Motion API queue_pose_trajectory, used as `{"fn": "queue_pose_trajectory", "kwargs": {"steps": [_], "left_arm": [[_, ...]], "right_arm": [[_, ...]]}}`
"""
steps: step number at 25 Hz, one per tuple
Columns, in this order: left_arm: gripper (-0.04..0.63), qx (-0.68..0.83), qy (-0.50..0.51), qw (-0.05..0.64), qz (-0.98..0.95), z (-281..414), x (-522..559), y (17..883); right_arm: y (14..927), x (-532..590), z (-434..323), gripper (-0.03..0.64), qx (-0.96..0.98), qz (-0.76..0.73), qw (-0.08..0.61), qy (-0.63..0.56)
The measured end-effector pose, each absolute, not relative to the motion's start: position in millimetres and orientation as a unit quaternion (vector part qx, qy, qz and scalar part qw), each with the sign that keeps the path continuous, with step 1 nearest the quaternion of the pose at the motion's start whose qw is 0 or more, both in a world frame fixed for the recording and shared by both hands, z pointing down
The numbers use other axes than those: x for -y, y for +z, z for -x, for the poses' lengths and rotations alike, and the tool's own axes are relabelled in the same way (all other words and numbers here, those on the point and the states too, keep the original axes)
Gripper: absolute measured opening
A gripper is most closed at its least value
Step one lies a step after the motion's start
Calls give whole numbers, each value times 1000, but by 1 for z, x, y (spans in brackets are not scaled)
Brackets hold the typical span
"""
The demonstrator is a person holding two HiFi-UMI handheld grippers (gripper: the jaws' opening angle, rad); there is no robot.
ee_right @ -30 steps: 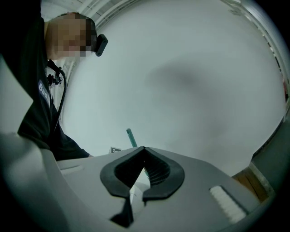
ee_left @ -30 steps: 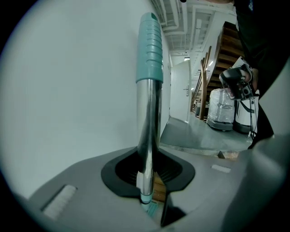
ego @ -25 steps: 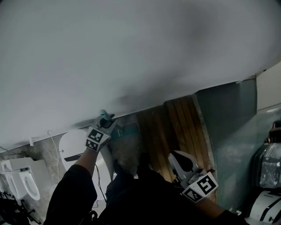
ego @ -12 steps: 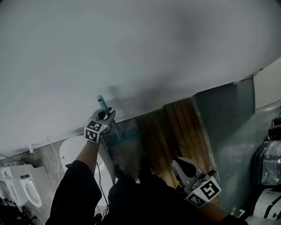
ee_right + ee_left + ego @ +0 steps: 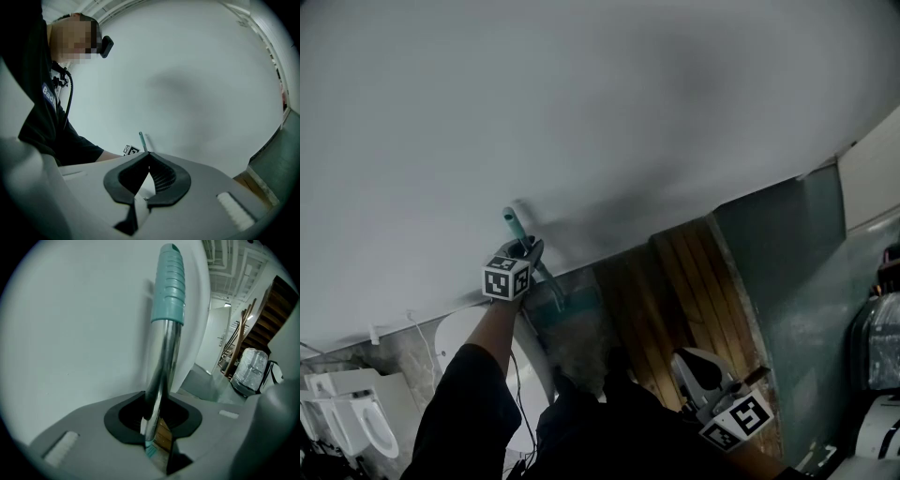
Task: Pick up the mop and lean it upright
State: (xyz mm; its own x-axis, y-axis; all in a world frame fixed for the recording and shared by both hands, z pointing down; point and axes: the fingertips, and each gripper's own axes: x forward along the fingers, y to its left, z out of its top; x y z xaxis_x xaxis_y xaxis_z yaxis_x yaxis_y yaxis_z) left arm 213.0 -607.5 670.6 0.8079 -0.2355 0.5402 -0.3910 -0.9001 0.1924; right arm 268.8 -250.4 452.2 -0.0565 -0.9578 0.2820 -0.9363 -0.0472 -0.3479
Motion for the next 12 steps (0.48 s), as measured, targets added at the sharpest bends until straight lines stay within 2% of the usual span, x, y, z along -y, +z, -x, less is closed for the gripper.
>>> {"fn": "queue_pose_trajectory", "kwargs": {"steps": [4,12], "left_arm": [[111,182,269,170,-930,-209,619,676],[207,219,274,210,-913,-199,630,680]], "right_arm": [[453,247,-268,8,-683,693,30,-227],[452,239,-267,9,-680,697,34,-226]]}}
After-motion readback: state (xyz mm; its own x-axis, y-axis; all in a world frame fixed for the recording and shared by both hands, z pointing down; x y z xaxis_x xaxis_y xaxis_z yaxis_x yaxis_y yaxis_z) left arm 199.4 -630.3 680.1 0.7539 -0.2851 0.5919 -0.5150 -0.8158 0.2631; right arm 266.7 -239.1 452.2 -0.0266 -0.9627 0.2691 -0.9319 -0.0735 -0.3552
